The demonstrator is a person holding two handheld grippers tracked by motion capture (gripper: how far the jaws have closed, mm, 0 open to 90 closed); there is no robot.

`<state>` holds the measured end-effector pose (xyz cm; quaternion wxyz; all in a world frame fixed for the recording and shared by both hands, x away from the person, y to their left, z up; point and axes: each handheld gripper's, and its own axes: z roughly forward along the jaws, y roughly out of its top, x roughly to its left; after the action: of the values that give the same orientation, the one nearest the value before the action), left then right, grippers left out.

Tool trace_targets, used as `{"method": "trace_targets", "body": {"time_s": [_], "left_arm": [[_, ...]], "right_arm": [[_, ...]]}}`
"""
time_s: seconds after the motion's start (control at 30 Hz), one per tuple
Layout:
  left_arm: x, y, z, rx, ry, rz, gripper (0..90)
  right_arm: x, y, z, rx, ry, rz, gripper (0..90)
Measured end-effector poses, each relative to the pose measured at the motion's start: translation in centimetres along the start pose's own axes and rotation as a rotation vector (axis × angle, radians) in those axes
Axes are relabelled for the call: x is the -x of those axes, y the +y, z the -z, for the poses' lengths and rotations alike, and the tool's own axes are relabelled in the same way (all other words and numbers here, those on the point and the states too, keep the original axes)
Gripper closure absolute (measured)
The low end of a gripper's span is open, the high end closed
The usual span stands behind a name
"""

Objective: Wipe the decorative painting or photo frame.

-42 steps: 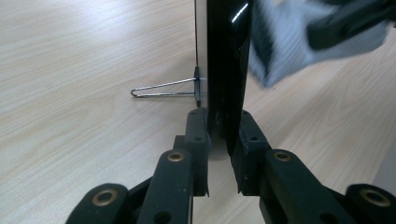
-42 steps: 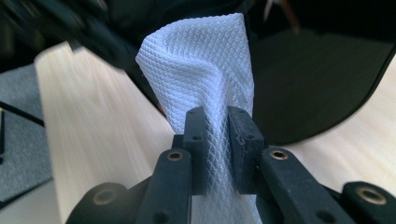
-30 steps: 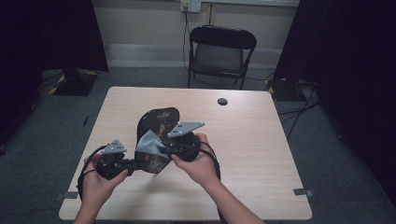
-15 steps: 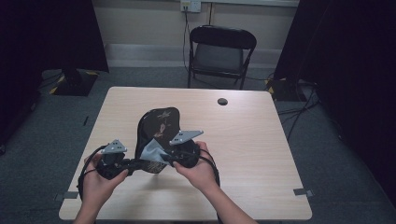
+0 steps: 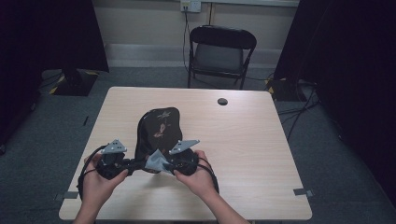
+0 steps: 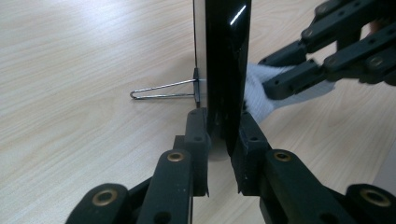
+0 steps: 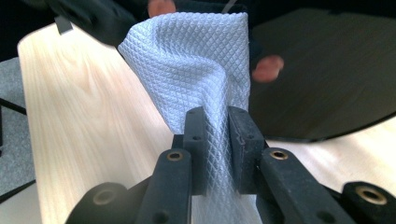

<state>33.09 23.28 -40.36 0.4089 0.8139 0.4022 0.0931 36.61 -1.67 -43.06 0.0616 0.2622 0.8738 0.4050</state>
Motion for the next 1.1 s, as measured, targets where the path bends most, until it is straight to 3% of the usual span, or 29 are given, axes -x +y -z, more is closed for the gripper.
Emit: {"method": "trace_targets", "body": {"time_s": [0.37,0.5,0.6,0.93,1.1], "left_arm": [[0.0,0.0,0.0,0.004,0.0,-0.001,78.2],[0.0,0.0,-0.1,0.007,-0.005,-0.003,75.6],[-0.1,0.0,0.0,0.007,-0.017,0.002,68.4],[-0.7,-0.2,0.3,-0.006,-0.01,-0.013,45.7],[-0.8,-0.2,0.3,-0.001,-0.013,-0.009,43.1]], "right_arm": [[0.4,-2.7,-2.0,-0.074,-0.013,-0.019,79.2],[0.4,-3.7,-2.6,-0.1,-0.013,-0.018,79.1],[0.5,-4.0,-2.6,-0.106,-0.011,-0.015,79.1],[0.5,-3.2,-0.4,-0.058,-0.012,-0.014,79.1],[0.4,-2.0,0.8,-0.03,-0.012,0.003,79.2]]}}
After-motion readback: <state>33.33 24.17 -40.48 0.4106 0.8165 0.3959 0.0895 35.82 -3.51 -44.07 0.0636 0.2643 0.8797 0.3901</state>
